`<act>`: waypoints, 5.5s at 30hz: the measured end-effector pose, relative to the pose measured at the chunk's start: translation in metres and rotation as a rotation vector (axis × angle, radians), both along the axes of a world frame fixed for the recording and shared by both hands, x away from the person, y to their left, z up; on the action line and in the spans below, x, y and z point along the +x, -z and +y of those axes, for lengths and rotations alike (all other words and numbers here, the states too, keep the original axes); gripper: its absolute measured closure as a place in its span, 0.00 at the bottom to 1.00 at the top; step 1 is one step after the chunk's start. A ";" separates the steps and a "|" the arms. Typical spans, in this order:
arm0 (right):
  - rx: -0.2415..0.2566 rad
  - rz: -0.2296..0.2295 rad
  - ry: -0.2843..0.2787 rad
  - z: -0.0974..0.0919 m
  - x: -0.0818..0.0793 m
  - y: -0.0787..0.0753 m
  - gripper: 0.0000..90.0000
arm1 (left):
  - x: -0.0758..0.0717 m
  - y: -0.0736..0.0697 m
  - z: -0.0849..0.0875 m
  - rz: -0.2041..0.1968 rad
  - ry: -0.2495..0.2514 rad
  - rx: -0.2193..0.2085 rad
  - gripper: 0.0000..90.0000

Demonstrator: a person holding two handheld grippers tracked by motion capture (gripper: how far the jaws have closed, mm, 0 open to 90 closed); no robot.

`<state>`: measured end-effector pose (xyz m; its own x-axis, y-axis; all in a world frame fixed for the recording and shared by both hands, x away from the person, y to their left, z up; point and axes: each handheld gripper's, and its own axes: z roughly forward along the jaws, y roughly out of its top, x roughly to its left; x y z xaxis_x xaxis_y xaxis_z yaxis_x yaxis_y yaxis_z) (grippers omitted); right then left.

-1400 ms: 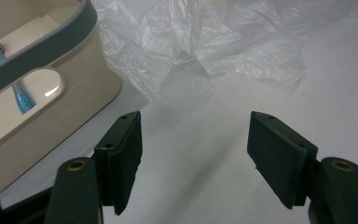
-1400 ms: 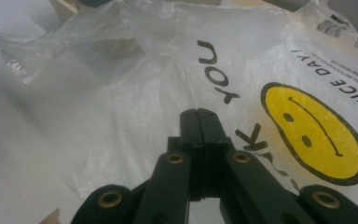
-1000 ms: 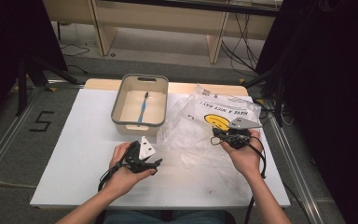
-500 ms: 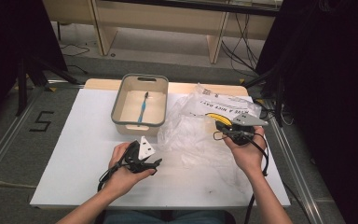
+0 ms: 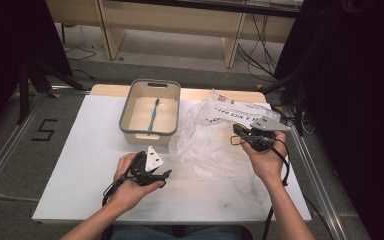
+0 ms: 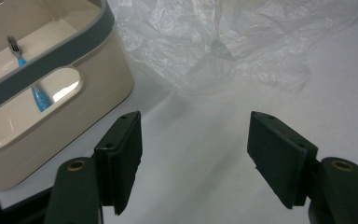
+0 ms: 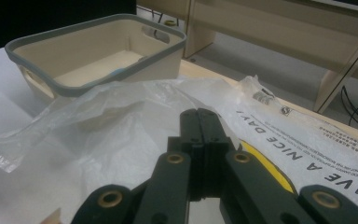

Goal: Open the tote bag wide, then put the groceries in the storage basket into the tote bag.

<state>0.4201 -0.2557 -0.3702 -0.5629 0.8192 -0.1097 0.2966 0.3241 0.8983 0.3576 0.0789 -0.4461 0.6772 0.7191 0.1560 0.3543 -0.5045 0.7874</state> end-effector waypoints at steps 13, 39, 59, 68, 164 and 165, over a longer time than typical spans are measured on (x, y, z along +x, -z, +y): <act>0.016 -0.018 0.007 0.003 0.003 -0.006 1.00 | -0.002 0.002 0.006 0.002 -0.010 0.000 0.39; 0.028 -0.060 0.019 0.003 0.004 -0.011 1.00 | -0.001 0.004 0.013 0.009 -0.023 -0.001 0.39; 0.035 -0.066 0.028 0.004 0.004 -0.011 1.00 | 0.001 0.007 0.018 0.014 -0.029 -0.009 0.38; 0.039 -0.064 0.036 0.002 0.003 -0.011 1.00 | 0.001 0.008 0.017 0.020 -0.021 -0.008 0.38; 0.044 -0.068 0.026 0.006 0.003 -0.006 1.00 | 0.097 -0.074 0.032 0.021 -0.140 -0.099 0.34; 0.045 -0.067 0.026 0.006 0.004 -0.006 1.00 | 0.102 -0.074 0.032 0.027 -0.143 -0.094 0.34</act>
<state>0.4236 -0.2497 -0.3641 -0.5338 0.8386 -0.1090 0.2429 0.2756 0.9301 0.4594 0.1107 -0.3725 0.5698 0.8191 0.0667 0.4391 -0.3720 0.8178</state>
